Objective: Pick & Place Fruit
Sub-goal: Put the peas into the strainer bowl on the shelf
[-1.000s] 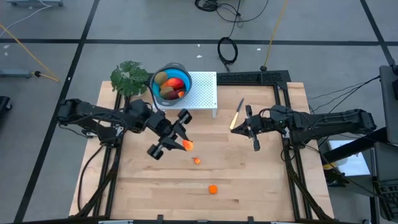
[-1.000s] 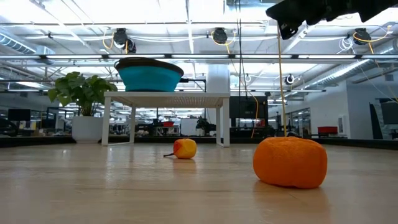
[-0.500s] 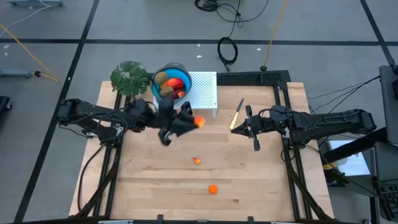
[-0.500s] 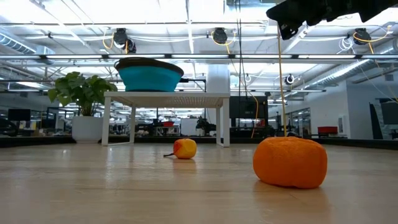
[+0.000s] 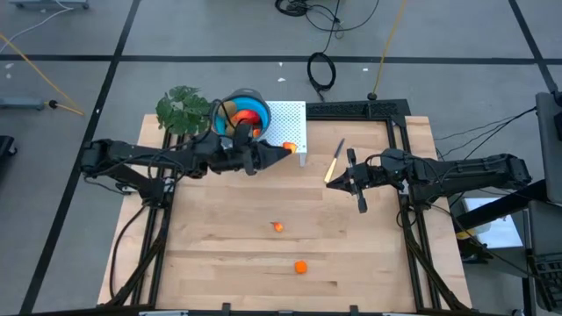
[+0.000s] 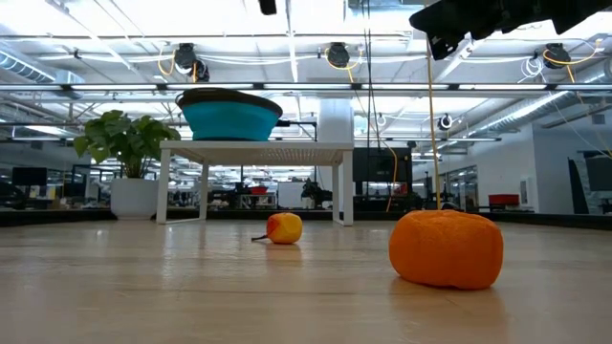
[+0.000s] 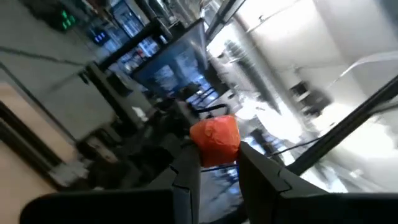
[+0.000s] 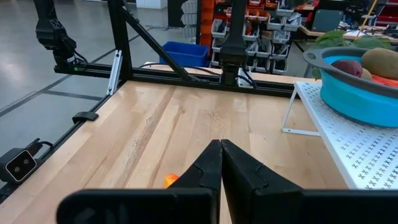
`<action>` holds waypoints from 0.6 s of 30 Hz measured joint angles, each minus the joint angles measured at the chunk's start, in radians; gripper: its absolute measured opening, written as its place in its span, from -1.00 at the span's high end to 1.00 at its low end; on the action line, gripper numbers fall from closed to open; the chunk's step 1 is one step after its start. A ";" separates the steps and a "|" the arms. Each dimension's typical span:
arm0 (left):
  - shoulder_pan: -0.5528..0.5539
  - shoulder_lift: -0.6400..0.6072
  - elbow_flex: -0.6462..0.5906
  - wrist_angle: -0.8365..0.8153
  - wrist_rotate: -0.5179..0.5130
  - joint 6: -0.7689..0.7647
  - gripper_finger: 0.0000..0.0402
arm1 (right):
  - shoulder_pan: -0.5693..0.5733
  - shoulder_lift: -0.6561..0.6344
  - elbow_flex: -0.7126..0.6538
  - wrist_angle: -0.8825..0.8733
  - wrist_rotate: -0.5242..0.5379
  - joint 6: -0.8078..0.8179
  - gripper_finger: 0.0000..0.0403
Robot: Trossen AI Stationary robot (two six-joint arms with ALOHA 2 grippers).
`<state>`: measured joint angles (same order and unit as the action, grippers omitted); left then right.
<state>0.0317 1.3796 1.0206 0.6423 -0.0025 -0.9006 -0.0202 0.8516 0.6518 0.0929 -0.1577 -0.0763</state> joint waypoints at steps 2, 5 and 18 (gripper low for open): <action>0.008 0.000 0.000 -0.034 -0.009 0.077 0.61 | 0.000 0.000 0.000 0.000 0.000 0.000 0.98; 0.017 0.000 0.000 -0.129 -0.069 0.169 0.61 | 0.000 0.000 0.000 0.000 0.000 0.000 0.98; 0.128 0.000 0.000 -0.389 -0.236 0.419 0.61 | 0.000 0.000 0.000 -0.001 0.000 0.000 0.98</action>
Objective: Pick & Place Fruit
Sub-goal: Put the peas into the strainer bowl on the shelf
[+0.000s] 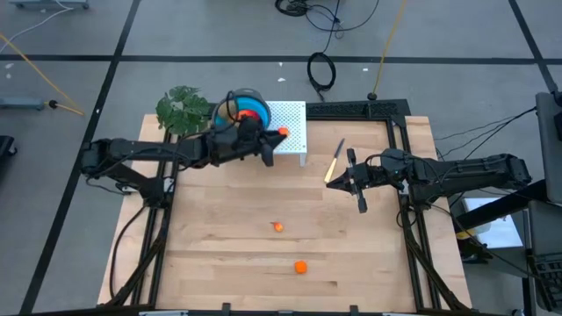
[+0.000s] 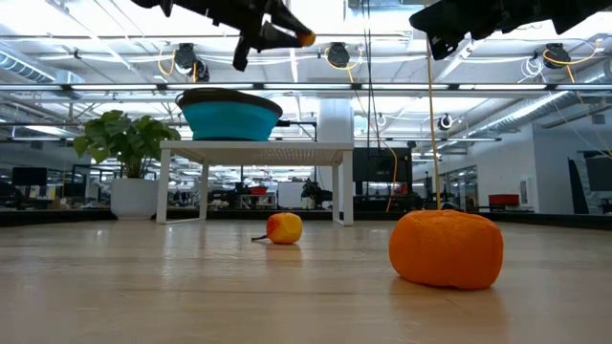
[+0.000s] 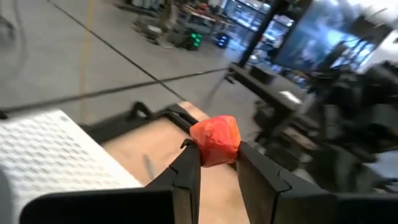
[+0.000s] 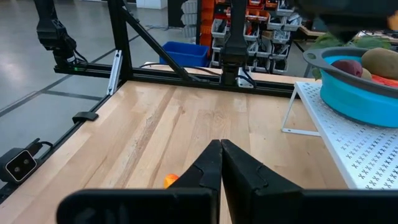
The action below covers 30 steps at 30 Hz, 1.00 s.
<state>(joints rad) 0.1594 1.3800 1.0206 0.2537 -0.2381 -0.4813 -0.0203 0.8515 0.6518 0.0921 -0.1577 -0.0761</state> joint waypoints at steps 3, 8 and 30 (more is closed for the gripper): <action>0.035 0.000 0.000 0.001 -0.026 0.081 0.61 | 0.000 0.000 0.000 0.000 0.000 0.000 0.98; 0.089 0.000 0.000 -0.006 -0.076 0.206 0.61 | 0.000 0.000 0.000 0.000 0.042 -0.002 0.98; 0.232 0.000 0.242 -0.805 -0.148 0.351 0.61 | -0.001 0.000 0.000 0.000 0.244 -0.018 0.98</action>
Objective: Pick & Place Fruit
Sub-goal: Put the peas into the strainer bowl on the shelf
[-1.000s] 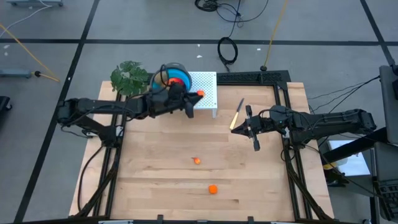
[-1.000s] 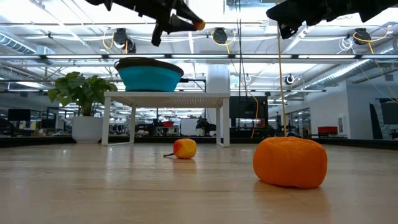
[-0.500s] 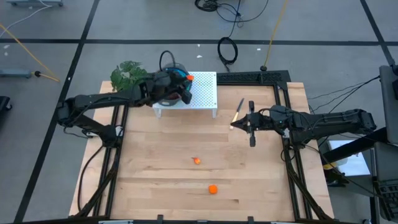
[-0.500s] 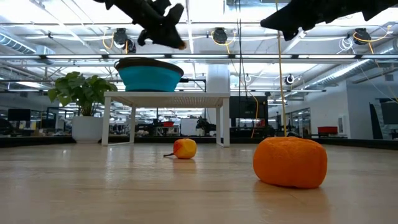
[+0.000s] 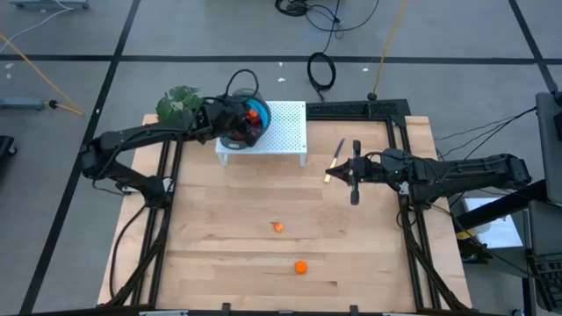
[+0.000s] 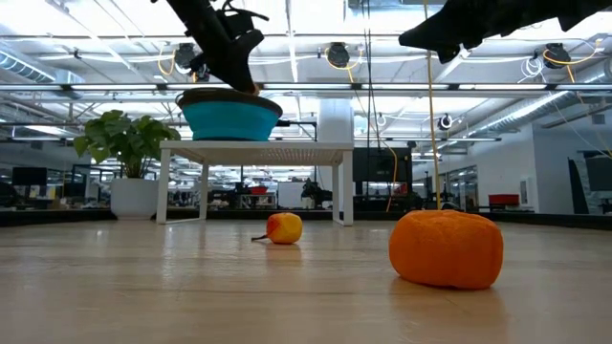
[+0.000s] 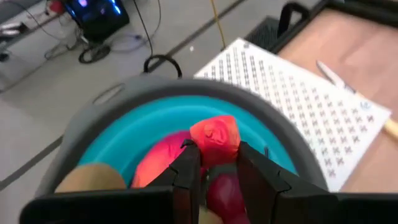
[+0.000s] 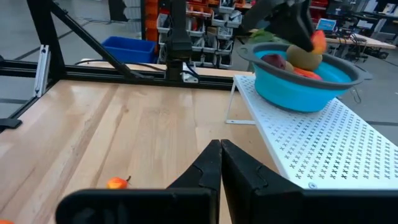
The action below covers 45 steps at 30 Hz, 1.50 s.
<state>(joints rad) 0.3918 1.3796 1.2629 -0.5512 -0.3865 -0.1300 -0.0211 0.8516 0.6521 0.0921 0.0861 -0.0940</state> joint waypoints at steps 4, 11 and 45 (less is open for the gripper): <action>0.001 0.000 0.000 -0.007 0.002 0.036 0.61 | 0.000 0.000 0.000 0.000 0.040 0.003 0.98; 0.001 0.000 0.000 -0.009 0.072 0.086 0.58 | 0.000 0.000 0.000 0.000 0.078 0.001 0.98; -0.166 -0.040 0.123 -0.180 0.073 0.070 0.22 | 0.000 0.000 0.000 0.001 0.074 0.002 0.98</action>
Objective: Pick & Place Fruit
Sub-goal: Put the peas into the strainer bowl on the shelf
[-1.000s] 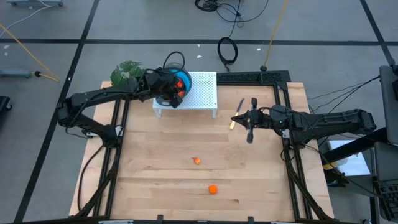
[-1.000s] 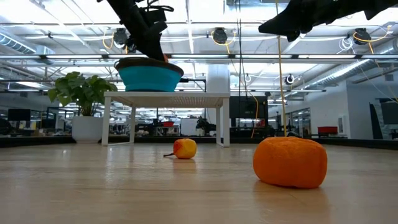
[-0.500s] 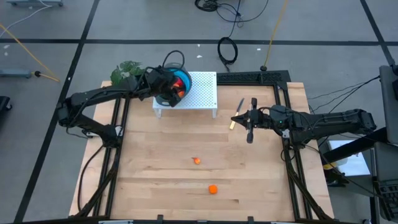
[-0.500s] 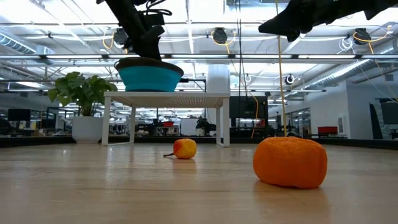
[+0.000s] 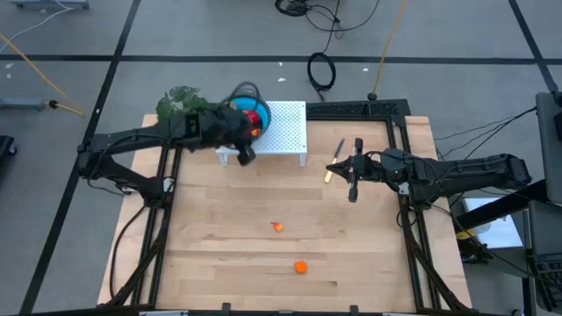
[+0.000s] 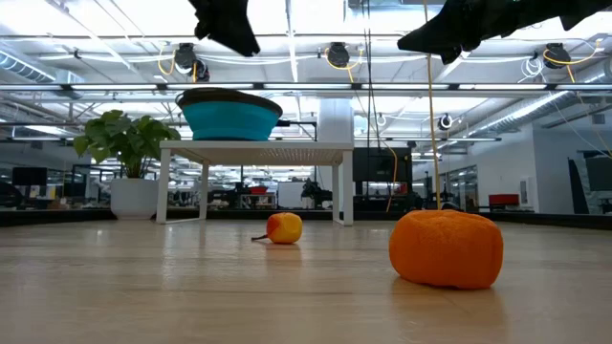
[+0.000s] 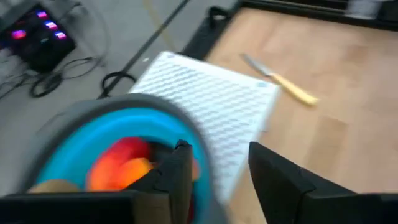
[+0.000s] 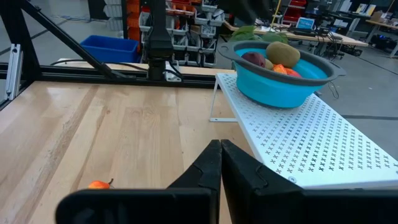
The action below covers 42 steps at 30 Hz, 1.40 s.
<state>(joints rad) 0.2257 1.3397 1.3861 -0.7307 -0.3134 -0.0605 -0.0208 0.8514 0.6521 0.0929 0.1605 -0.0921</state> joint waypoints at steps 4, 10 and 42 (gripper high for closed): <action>-0.129 0.022 0.000 0.019 -0.010 -0.005 0.34 | 0.000 0.000 0.000 0.000 -0.004 -0.001 0.98; -0.322 0.066 -0.002 0.116 -0.087 -0.002 0.50 | 0.000 0.000 0.000 -0.012 -0.004 0.001 0.98; -0.624 0.404 -0.004 0.216 -0.204 -1.417 0.99 | 0.001 0.000 0.000 -0.132 -0.008 0.001 0.98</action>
<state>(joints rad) -0.3979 1.7434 1.3823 -0.5144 -0.5171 -1.4772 -0.0200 0.8516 0.6521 -0.0395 0.1524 -0.0910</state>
